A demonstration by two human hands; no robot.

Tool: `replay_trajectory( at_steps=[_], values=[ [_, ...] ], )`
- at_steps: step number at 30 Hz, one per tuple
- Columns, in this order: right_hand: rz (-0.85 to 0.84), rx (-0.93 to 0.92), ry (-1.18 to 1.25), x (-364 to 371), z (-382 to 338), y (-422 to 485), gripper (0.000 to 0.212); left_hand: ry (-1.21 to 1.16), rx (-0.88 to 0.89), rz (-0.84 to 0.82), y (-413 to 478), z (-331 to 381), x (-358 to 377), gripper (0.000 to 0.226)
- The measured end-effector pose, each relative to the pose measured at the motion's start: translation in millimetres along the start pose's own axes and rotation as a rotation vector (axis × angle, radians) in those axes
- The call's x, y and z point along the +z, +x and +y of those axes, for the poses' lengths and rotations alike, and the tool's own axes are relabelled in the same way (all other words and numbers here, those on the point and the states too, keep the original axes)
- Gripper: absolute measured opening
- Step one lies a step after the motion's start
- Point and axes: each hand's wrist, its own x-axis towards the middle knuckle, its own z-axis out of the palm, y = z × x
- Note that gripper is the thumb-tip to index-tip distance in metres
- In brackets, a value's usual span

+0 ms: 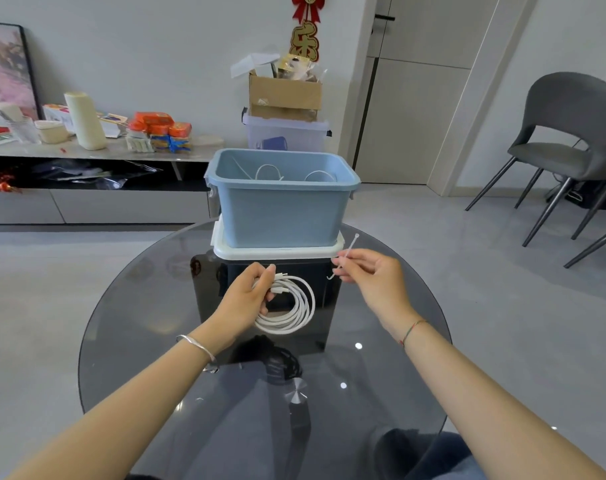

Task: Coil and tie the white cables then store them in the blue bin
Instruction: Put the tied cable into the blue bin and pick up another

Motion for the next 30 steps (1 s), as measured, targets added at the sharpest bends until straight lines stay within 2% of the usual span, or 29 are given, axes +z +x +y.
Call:
replay_trajectory(
  at_steps=[7,10,13,18,20,26,30],
  values=[
    [0.056,0.18,0.356,18.6,-11.6,9.3,0.004,-0.019,0.069,-0.1,-2.6,8.6,-18.9,0.031],
    [0.002,0.236,0.498,24.5,-16.8,13.1,0.004,-0.026,0.092,-0.132,-2.0,9.9,-29.1,0.031],
    [-0.116,0.238,0.425,28.5,-19.3,9.9,0.006,-0.012,0.103,-0.172,1.1,6.4,-36.3,0.027],
    [-0.237,0.165,0.331,31.8,-18.5,4.9,0.016,0.074,0.083,-0.417,-1.2,1.1,-34.1,0.031],
    [-0.258,0.128,0.294,33.0,-19.3,4.7,0.018,0.093,0.066,-0.466,-4.3,-0.4,-28.4,0.034],
    [-0.157,0.036,0.056,41.0,-13.6,-0.5,0.016,0.081,0.035,-0.375,-8.5,-3.3,-20.9,0.028],
    [-0.194,0.034,0.053,47.8,-11.7,-7.1,0.012,0.077,0.023,-0.344,-11.0,-3.0,-16.7,0.027]
  ],
)
